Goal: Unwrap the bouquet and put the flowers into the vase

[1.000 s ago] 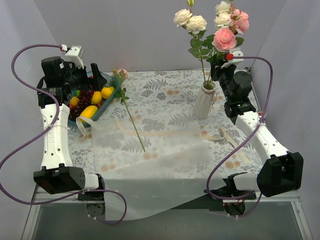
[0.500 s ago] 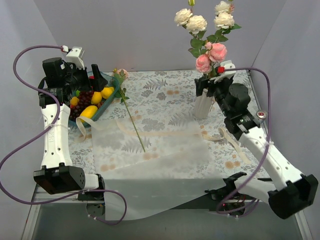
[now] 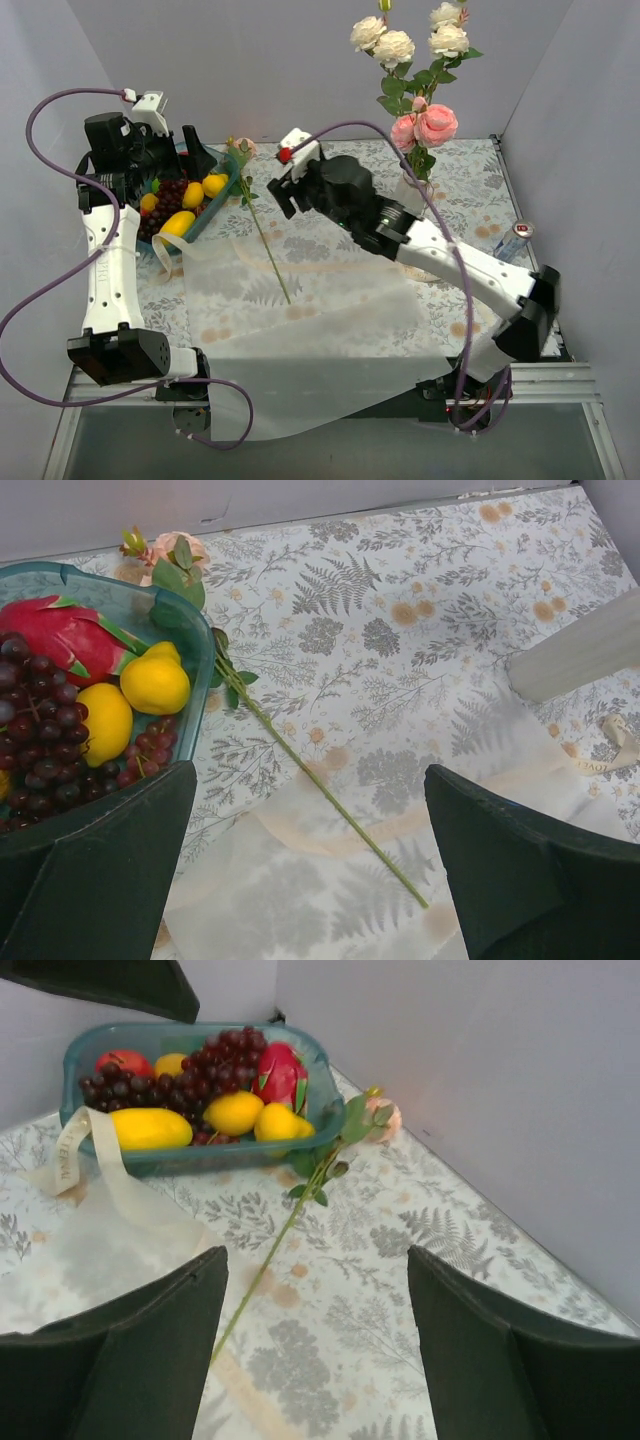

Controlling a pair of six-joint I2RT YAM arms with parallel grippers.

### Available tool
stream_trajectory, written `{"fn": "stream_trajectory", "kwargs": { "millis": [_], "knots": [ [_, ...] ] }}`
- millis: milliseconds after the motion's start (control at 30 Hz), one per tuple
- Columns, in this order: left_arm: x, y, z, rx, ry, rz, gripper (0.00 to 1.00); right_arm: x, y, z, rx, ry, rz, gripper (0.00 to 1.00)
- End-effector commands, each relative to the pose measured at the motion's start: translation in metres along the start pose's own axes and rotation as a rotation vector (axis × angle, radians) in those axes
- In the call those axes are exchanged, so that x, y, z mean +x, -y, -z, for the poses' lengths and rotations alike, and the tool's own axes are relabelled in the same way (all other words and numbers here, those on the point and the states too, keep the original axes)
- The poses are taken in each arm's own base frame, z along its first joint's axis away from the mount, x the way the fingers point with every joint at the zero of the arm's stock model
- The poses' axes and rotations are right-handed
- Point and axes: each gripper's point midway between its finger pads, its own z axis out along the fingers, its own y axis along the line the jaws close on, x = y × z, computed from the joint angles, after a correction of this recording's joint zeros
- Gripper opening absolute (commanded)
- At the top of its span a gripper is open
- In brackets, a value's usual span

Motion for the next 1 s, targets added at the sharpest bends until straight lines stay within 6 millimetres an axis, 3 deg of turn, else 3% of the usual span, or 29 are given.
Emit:
{"fn": "stream_trajectory", "kwargs": {
  "millis": [0,33,67,167,267,467,667,967],
  "knots": [
    [-0.024,0.007,0.014,0.001,0.051,-0.014,0.98,0.095,-0.035,-0.056,-0.046,-0.326,-0.018,0.68],
    [-0.024,0.007,0.013,0.001,0.048,-0.013,0.98,0.07,-0.031,-0.073,-0.02,-0.302,-0.026,0.57],
    [-0.026,0.006,0.014,-0.006,0.052,-0.015,0.98,0.13,-0.047,-0.09,-0.036,-0.454,-0.003,0.56],
    [-0.033,0.004,0.017,-0.022,0.069,-0.02,0.98,0.17,-0.066,-0.119,-0.069,-0.496,-0.022,0.57],
    [-0.036,0.005,0.02,-0.029,0.075,-0.032,0.98,0.195,-0.069,-0.139,-0.056,-0.508,-0.069,0.58],
    [-0.037,0.005,0.026,-0.034,0.079,-0.058,0.98,0.244,-0.08,-0.155,-0.091,-0.57,-0.247,0.64],
    [-0.03,0.002,0.021,-0.034,0.068,-0.051,0.98,0.285,-0.085,-0.153,-0.092,-0.643,-0.31,0.64],
    [-0.023,-0.001,0.017,-0.034,0.056,-0.055,0.98,0.303,-0.09,-0.168,-0.081,-0.647,-0.33,0.61]
  ]
}}
